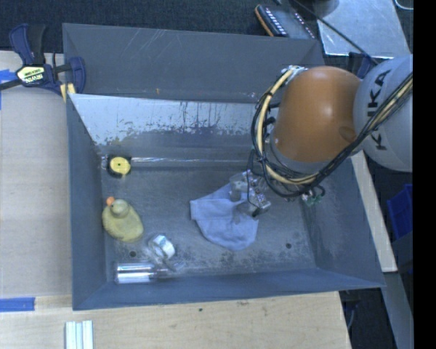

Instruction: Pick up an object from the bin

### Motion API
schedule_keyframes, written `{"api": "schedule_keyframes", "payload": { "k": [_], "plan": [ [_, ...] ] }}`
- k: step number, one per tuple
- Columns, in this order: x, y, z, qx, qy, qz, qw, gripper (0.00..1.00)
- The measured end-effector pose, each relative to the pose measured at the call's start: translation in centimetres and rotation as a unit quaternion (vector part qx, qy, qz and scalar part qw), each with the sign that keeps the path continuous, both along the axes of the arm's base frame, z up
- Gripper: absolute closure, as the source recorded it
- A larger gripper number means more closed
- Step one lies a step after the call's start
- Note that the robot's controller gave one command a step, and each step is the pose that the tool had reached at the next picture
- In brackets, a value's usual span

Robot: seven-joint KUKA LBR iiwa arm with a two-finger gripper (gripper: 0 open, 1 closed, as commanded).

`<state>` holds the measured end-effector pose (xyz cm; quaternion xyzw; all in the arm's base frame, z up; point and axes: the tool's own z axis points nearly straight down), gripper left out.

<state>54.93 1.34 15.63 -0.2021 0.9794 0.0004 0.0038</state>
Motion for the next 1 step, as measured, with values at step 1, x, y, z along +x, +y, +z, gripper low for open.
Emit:
{"api": "schedule_keyframes", "payload": {
  "k": [1],
  "plan": [
    [0.00,1.36,7.74,0.000,-0.0069,0.005,1.0000,1.00]
  ]
}}
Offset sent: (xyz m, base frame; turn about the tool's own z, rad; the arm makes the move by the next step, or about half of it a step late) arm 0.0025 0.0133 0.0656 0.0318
